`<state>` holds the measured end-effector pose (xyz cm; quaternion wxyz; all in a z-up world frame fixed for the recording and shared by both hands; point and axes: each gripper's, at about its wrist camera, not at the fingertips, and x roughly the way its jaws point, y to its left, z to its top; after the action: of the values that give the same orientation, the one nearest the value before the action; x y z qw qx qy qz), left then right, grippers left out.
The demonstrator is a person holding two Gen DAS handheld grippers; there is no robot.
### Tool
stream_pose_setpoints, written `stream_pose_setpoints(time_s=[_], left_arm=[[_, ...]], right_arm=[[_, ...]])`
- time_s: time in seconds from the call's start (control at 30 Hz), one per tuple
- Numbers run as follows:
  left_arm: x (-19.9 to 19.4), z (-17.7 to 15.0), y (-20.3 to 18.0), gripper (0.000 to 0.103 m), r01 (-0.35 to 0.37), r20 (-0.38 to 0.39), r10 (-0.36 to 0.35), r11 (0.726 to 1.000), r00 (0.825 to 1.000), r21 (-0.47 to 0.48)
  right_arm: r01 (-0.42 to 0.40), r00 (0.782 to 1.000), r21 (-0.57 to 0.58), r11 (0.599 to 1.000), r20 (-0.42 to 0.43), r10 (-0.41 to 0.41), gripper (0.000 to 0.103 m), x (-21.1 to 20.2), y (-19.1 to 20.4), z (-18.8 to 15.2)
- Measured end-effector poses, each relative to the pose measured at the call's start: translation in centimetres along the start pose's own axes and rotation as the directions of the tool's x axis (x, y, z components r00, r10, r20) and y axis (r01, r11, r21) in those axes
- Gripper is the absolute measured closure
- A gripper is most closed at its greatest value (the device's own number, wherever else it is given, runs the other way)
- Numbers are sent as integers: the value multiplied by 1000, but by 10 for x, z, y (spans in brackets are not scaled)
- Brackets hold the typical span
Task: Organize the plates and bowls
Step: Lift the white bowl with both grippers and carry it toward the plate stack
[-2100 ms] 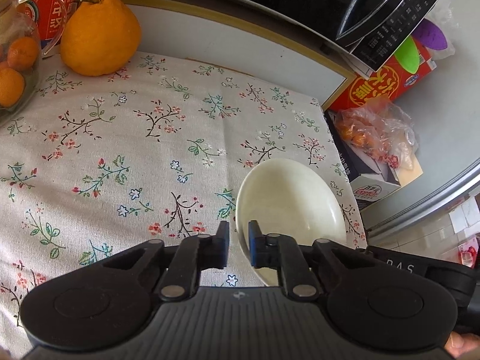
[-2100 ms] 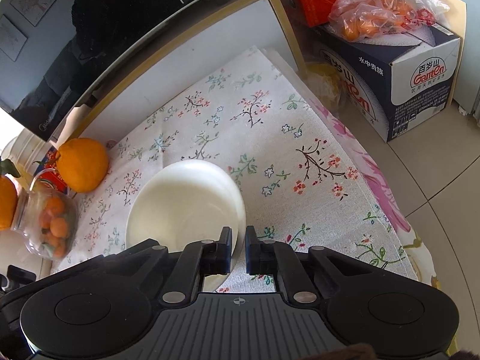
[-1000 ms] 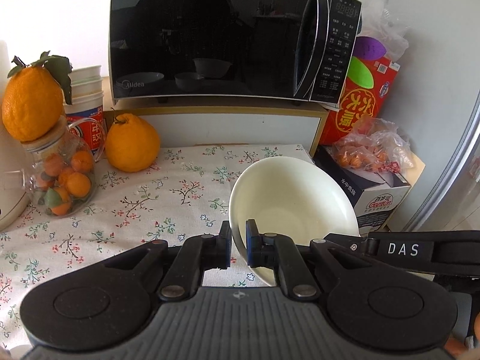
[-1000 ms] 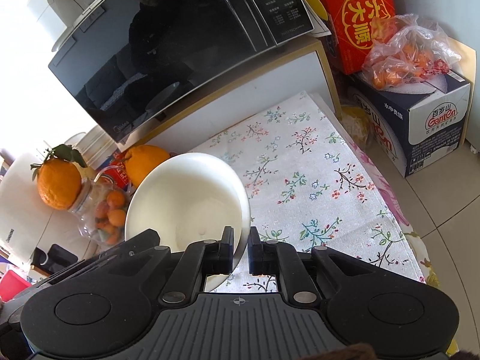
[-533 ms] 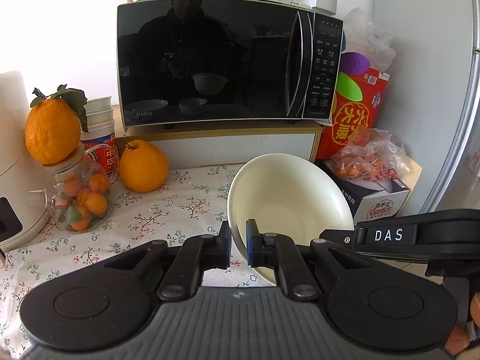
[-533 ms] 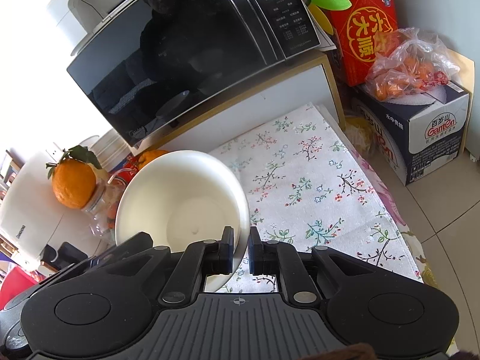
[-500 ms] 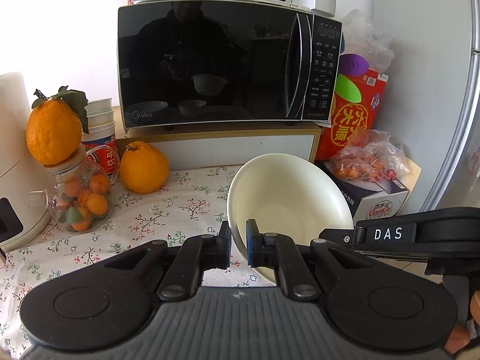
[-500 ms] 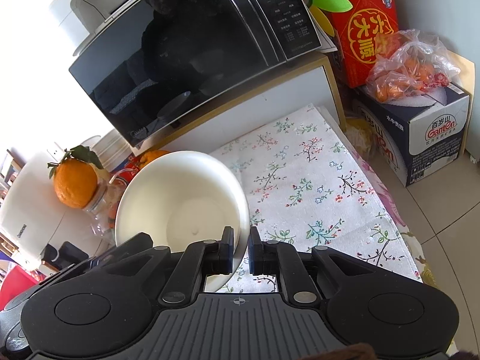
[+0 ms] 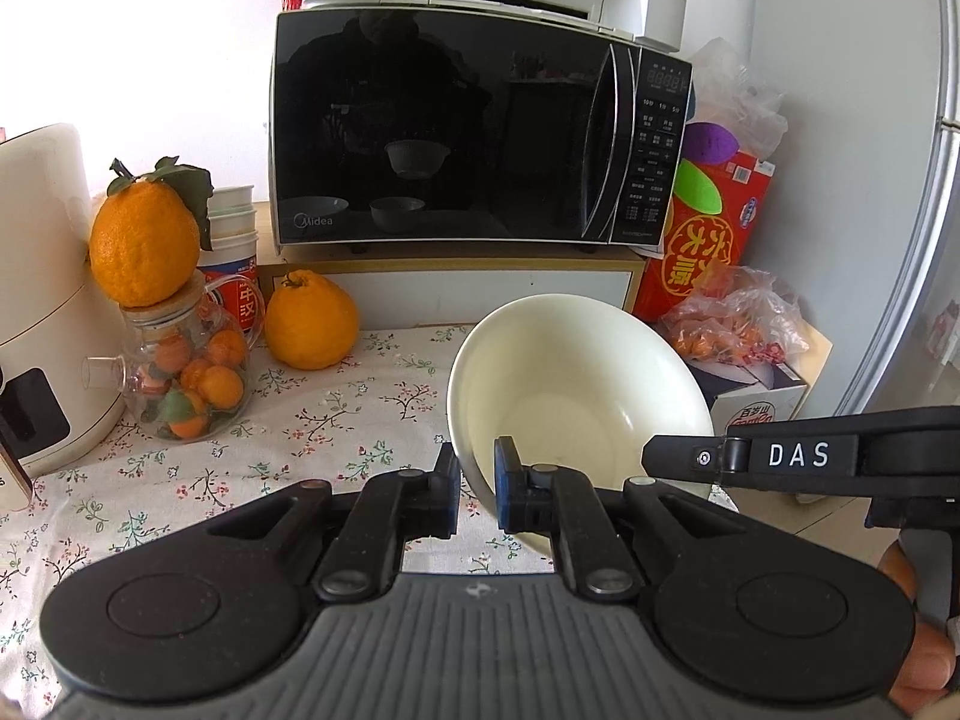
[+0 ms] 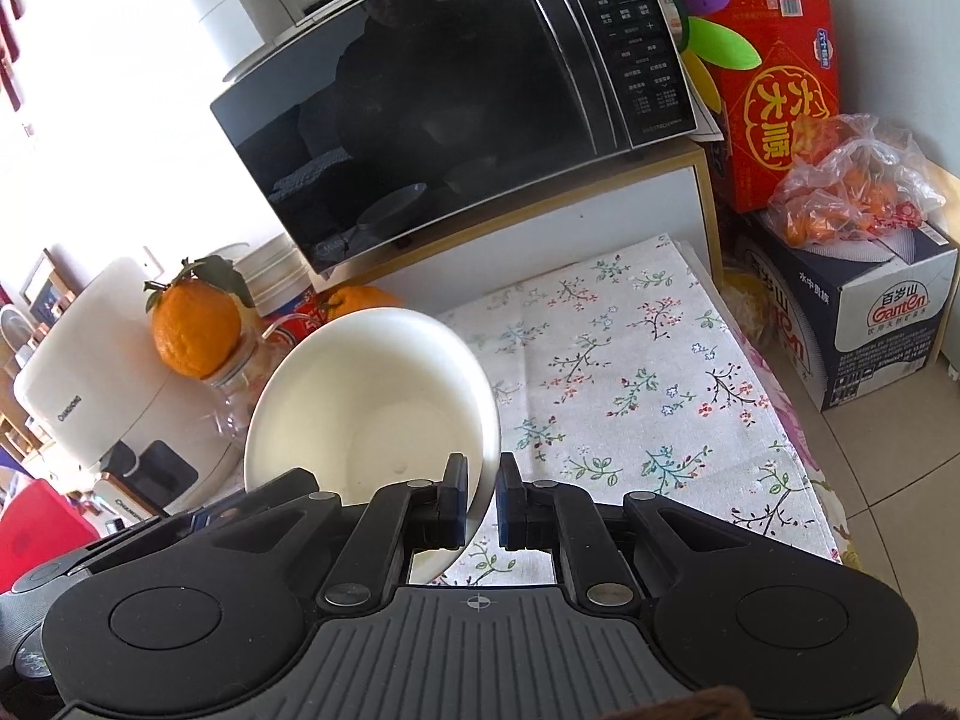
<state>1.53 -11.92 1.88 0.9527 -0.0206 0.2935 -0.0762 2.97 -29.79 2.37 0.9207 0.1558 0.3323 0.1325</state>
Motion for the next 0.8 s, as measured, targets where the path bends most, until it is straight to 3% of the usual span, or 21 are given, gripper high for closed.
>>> stream_pose_setpoints(time_s=[0.5, 0.8], left_arm=[[-16, -23, 24, 92, 65, -90, -69, 996, 994, -53], [-21, -48, 26, 90, 93, -170, -98, 995, 981, -39]], right_arm=[[4, 995, -157, 988, -101, -20, 90, -15, 29, -28], [7, 985, -227, 974, -165, -46, 89, -22, 32, -58]])
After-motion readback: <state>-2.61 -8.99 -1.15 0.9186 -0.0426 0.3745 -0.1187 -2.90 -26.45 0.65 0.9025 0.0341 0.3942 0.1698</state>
